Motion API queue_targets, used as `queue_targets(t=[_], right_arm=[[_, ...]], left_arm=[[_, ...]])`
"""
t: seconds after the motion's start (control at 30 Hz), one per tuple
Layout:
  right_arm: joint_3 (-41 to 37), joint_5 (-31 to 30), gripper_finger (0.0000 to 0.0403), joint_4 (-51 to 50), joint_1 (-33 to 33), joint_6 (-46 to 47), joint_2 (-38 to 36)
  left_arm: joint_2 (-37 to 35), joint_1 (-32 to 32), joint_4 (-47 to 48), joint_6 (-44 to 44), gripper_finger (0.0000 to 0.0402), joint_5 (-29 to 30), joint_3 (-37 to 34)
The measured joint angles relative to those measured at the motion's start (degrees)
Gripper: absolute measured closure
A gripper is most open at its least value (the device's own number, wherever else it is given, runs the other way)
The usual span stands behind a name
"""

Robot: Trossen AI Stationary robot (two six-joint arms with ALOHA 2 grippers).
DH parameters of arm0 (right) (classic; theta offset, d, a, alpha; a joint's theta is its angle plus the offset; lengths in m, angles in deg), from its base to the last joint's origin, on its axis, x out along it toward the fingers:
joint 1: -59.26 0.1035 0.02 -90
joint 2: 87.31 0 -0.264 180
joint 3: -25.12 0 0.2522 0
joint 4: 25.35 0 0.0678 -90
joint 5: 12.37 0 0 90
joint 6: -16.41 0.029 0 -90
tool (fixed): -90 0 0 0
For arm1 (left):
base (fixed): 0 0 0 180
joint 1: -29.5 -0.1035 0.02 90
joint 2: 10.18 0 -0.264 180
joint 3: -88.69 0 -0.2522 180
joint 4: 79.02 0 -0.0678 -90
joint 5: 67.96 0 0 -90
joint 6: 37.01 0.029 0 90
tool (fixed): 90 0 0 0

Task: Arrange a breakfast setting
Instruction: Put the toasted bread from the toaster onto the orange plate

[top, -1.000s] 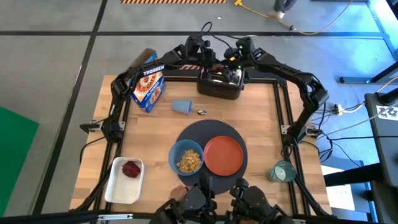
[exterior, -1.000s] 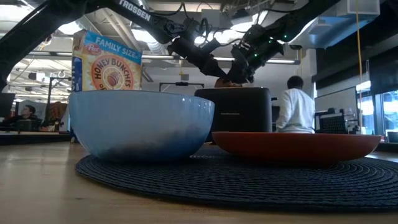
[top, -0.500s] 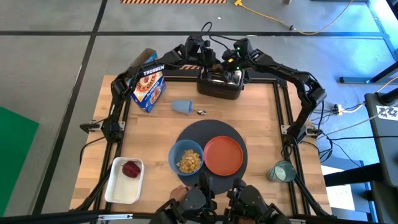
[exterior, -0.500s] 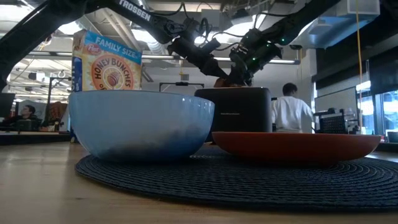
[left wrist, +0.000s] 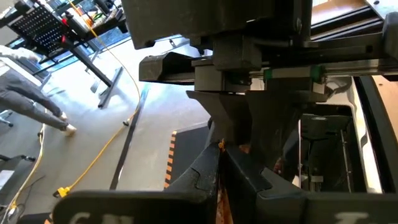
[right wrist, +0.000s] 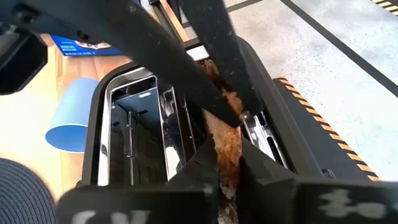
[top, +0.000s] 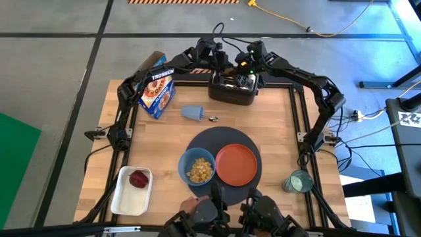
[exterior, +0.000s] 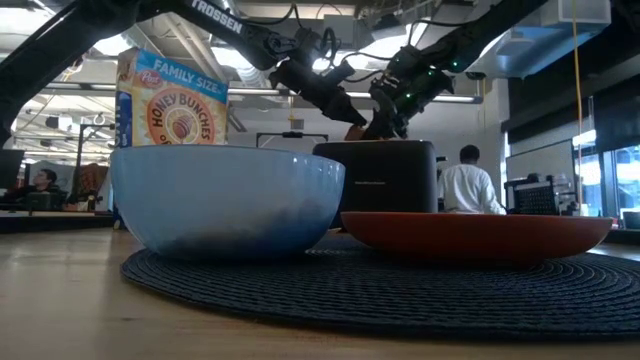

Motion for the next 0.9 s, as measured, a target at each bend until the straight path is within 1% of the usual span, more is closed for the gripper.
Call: queue_targets(t=[0.07, 0.2, 0.33, 0.53, 0.67, 0.77, 0.83, 0.9], right_arm=[[0.0, 0.0, 0.0384, 0.4, 0.0, 0.2, 0.0], [0.0, 0.0, 0.0374, 0.6, 0.0, 1.0, -0.9], [0.0, 0.5, 0.0383, 0.9, 0.0, 1.2, -2.7], [0.0, 1.6, 0.0395, 0.9, 0.0, 1.2, -5.6], [0.0, 2.3, 0.0387, 0.9, 0.0, 1.2, -7.6], [0.0, 3.1, 0.0386, 0.8, 0.0, 1.2, -9.2], [0.0, 3.6, 0.0385, 0.8, 0.0, 1.2, -10.3], [0.0, 4.7, 0.0385, 0.8, 0.0, 1.4, -11.2]], left_arm=[[0.0, 0.2, 0.0, -0.5, 0.0383, 0.0, 0.0], [-1.0, 0.4, 0.4, -6.4, 0.036, 0.2, 0.0], [-3.8, 0.1, 1.2, -10.1, 0.032, 1.7, 0.0], [-8.4, -0.4, 1.5, -10.3, 0.0249, 1.7, 0.0], [-10.3, -0.5, 4.1, -10.7, 0.0202, 0.4, 0.1], [-10.6, -0.6, 7.4, -11.4, 0.0169, -3.9, 0.0], [-10.6, -0.6, 8.9, -12.3, 0.0151, -6.0, 0.0], [-10.6, -0.6, 10.4, -12.2, 0.014, -6.1, 0.0]])
